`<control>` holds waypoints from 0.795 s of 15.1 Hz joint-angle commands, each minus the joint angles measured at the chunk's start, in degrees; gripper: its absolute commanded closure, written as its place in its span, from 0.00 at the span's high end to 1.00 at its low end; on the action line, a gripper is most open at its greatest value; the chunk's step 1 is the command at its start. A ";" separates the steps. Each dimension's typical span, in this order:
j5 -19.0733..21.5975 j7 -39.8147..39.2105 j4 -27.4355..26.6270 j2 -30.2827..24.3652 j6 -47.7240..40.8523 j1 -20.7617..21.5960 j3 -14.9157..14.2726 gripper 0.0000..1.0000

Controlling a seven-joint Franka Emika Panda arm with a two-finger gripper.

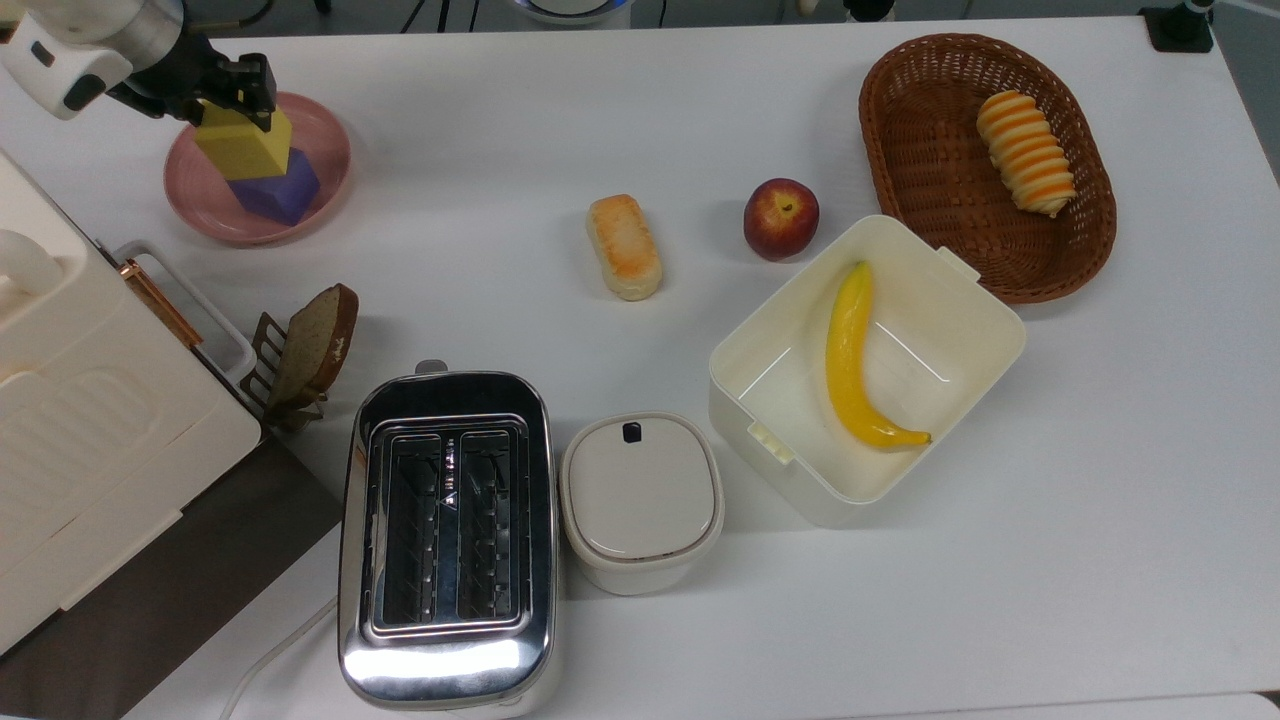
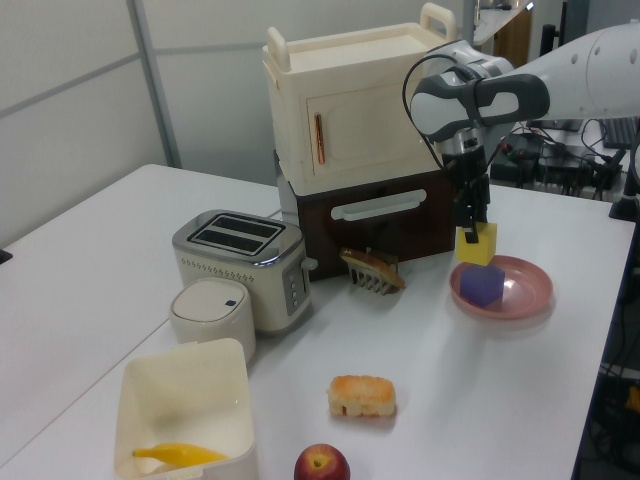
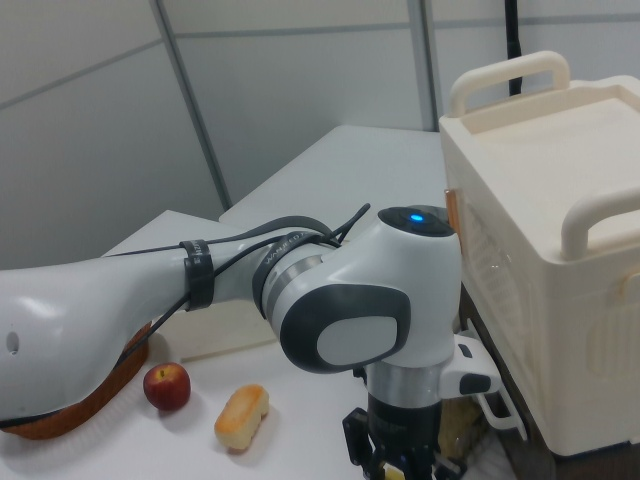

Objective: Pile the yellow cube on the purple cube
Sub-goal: 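Lower the yellow cube onto the purple cube on the pink plate, then open the gripper to release the yellow cube on the purple cube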

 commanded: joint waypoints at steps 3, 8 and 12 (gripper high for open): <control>0.13 -3.18 -2.23 -0.87 1.51 -0.42 -0.28 1.00; -0.31 -2.74 -1.71 -1.13 0.90 -0.08 -0.19 1.00; -0.22 3.73 -1.44 -6.31 -1.12 5.09 0.60 1.00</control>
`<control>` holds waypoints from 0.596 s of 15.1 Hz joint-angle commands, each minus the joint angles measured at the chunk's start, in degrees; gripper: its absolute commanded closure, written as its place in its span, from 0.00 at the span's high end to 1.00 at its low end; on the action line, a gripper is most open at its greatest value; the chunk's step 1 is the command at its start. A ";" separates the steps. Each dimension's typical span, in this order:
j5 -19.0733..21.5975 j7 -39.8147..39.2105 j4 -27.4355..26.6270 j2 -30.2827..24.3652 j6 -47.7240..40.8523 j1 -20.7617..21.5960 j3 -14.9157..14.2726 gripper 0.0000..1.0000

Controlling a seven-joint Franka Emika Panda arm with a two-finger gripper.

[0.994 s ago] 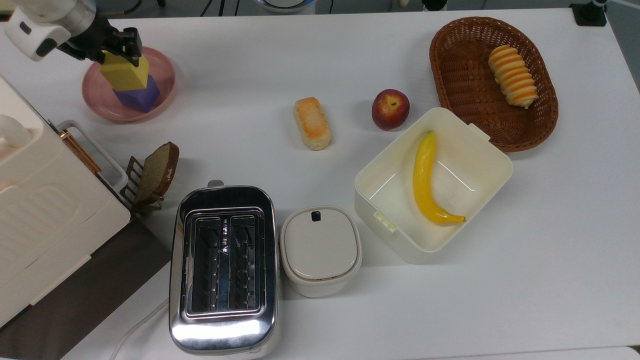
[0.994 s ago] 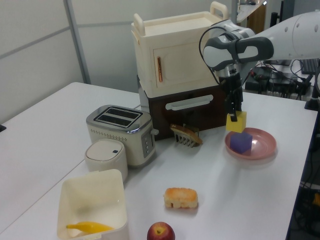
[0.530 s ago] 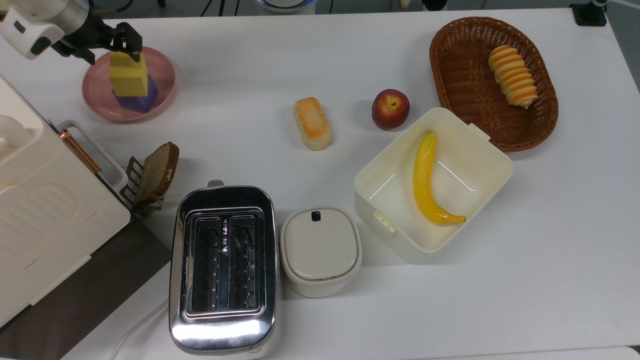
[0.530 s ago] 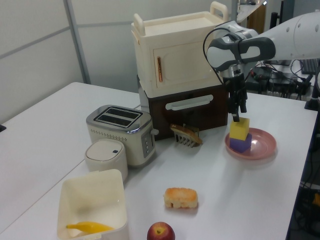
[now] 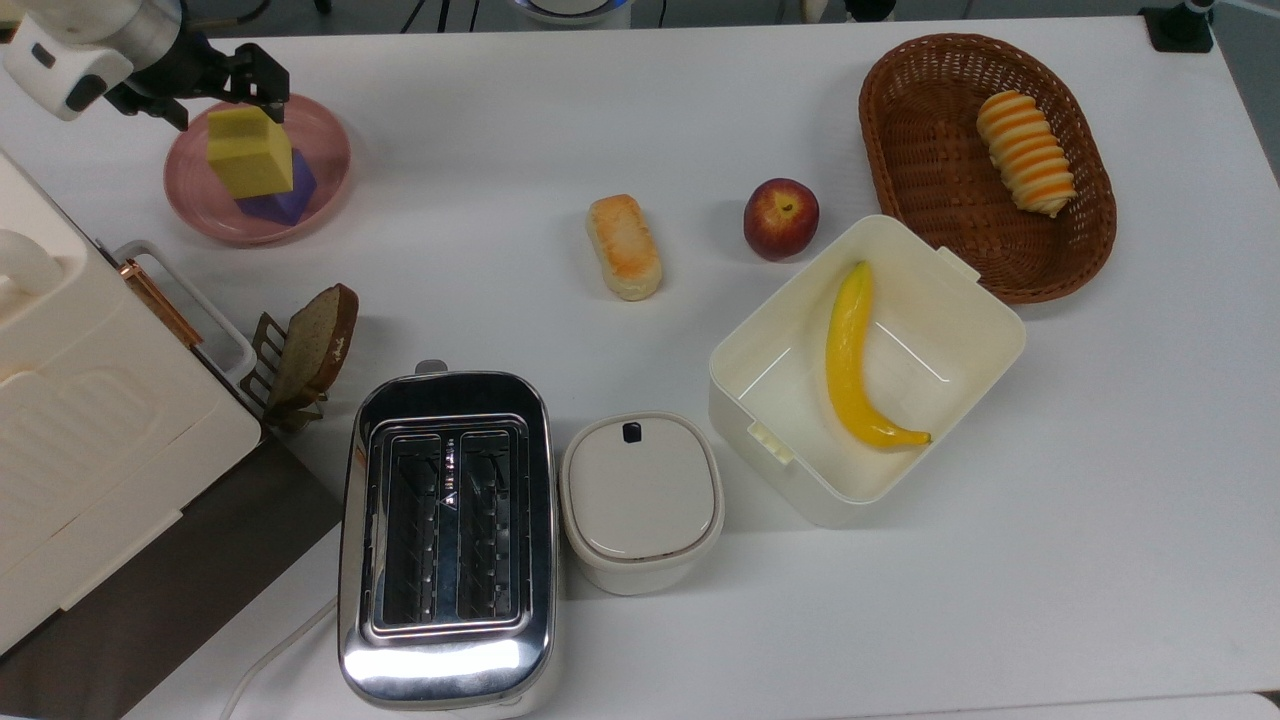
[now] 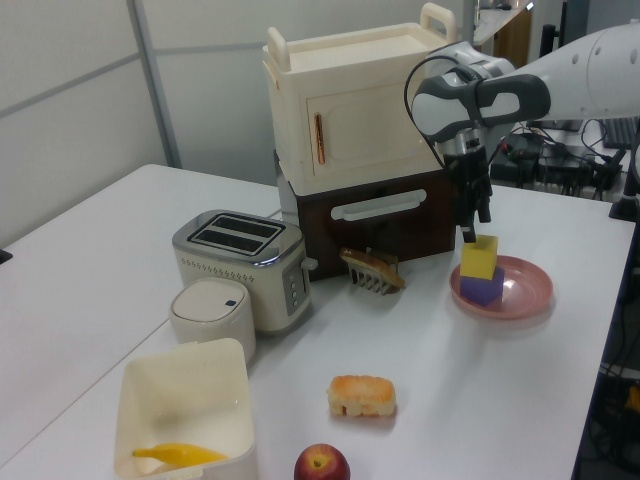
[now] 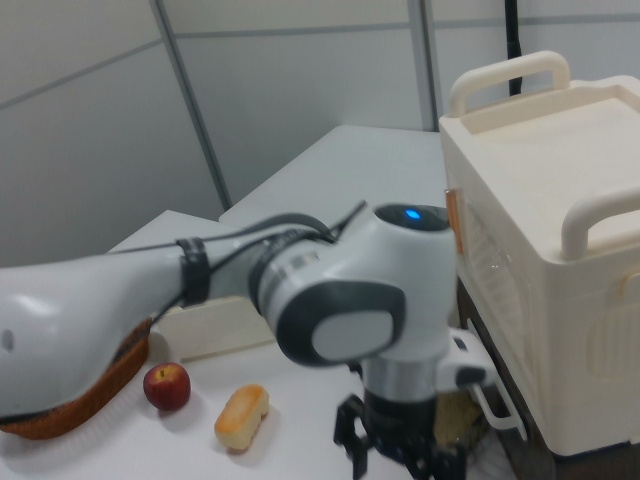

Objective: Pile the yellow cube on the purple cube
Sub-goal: 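Open the gripper to release the yellow cube on the purple cube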

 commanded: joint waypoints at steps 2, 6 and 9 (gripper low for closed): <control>-0.16 12.78 -1.34 -8.59 -1.45 9.76 0.19 1.00; -0.25 25.96 0.85 -11.23 -3.65 18.90 1.16 1.00; -0.51 35.73 1.82 -11.41 -3.65 23.22 2.47 1.00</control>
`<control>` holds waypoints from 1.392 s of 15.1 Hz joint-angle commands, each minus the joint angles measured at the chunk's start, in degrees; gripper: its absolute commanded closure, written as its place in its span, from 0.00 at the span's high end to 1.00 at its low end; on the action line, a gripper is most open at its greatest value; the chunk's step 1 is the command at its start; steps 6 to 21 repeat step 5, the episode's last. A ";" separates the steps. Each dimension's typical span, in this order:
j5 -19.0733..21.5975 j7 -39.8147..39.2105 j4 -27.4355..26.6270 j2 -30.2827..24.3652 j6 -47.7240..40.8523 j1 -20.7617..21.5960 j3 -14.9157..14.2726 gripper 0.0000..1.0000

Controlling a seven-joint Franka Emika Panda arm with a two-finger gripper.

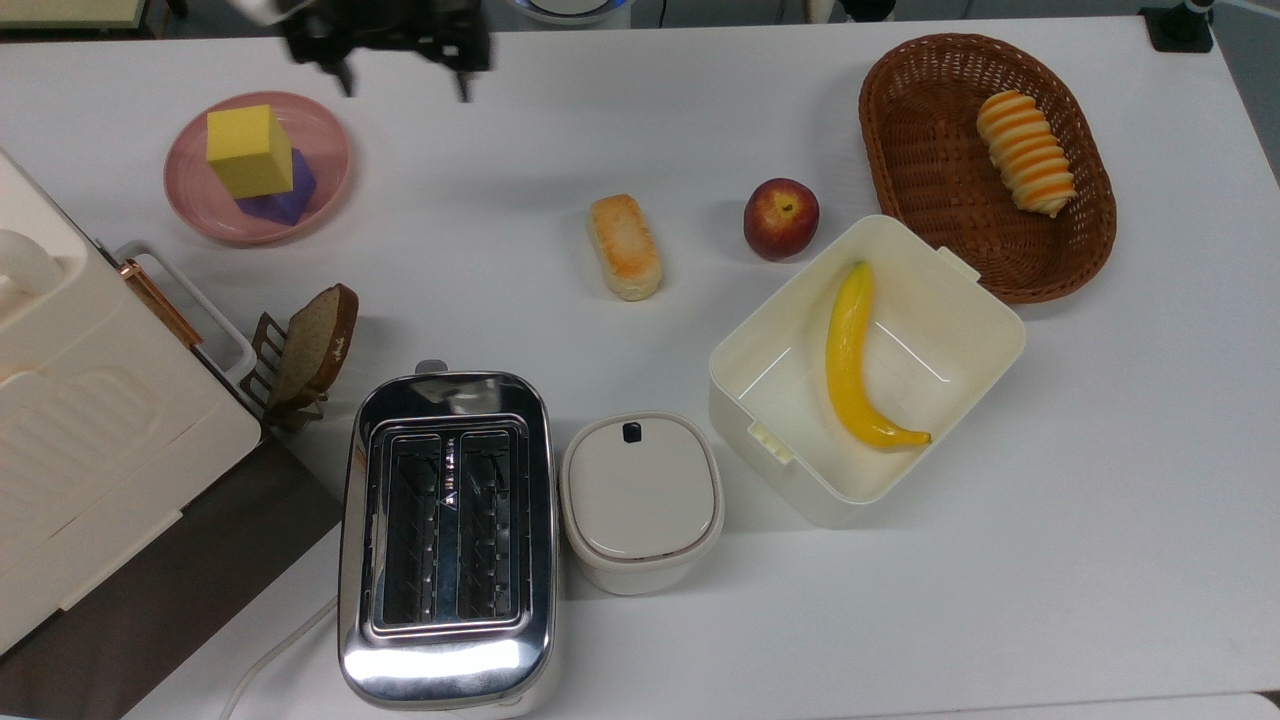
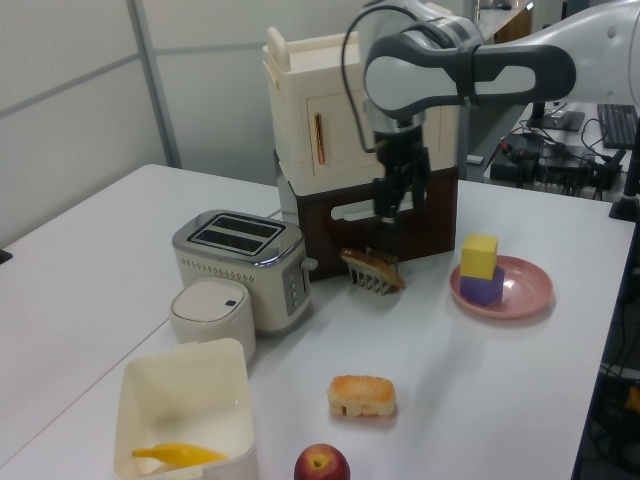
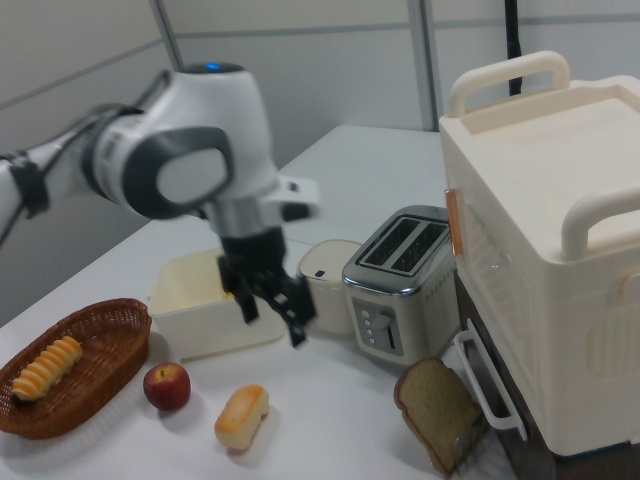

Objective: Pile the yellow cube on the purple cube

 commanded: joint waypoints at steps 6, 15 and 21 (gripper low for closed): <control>-0.42 9.45 0.62 -0.24 -0.89 3.20 2.66 1.00; -0.42 9.45 0.62 -0.24 -0.89 3.20 2.66 1.00; -0.42 9.45 0.62 -0.24 -0.89 3.20 2.66 1.00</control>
